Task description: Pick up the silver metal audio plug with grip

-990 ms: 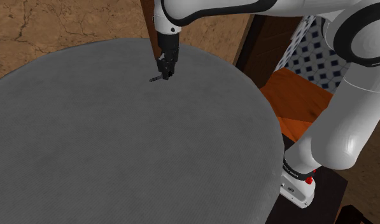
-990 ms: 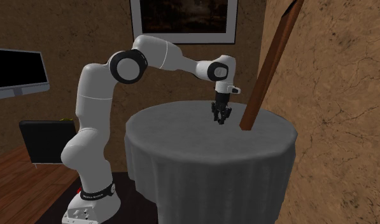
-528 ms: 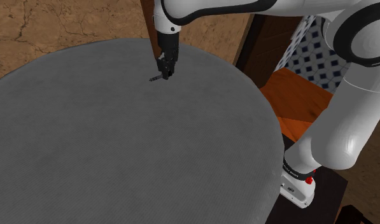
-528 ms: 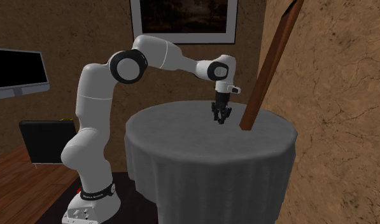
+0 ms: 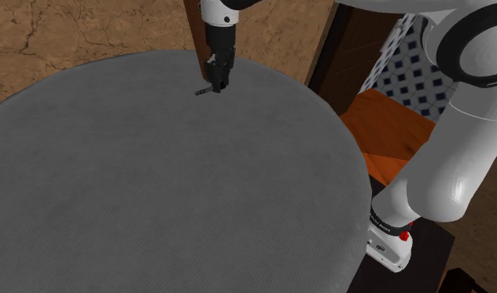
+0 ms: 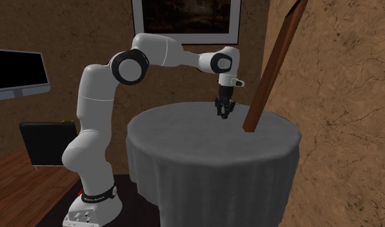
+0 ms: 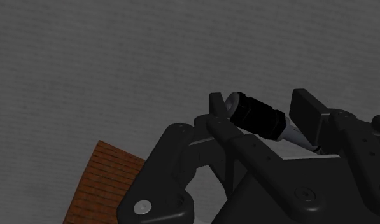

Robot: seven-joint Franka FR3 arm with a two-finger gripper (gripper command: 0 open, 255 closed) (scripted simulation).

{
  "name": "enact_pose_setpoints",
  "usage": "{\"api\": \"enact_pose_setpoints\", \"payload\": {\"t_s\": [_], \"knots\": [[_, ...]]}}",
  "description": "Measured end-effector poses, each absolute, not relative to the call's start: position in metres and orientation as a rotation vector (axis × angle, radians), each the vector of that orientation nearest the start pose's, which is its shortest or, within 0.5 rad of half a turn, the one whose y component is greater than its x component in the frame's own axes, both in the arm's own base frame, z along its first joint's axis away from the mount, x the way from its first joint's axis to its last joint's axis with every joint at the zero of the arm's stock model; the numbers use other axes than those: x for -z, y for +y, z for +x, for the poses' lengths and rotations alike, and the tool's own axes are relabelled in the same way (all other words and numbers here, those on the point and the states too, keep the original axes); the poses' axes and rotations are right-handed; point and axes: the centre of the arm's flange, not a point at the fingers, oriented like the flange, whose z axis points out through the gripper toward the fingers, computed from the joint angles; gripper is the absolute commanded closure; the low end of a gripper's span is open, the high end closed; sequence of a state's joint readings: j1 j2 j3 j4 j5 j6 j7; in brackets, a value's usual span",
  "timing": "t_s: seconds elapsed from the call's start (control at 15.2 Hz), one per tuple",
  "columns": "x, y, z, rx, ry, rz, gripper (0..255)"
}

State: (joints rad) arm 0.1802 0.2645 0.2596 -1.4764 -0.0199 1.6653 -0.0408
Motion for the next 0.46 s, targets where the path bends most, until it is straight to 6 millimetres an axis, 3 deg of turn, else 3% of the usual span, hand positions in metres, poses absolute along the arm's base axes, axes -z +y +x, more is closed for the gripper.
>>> {"api": "enact_pose_setpoints", "payload": {"t_s": [0.46], "knots": [[-0.559, 0.252, 0.581, -0.116, -0.733, -3.018, 255]]}}
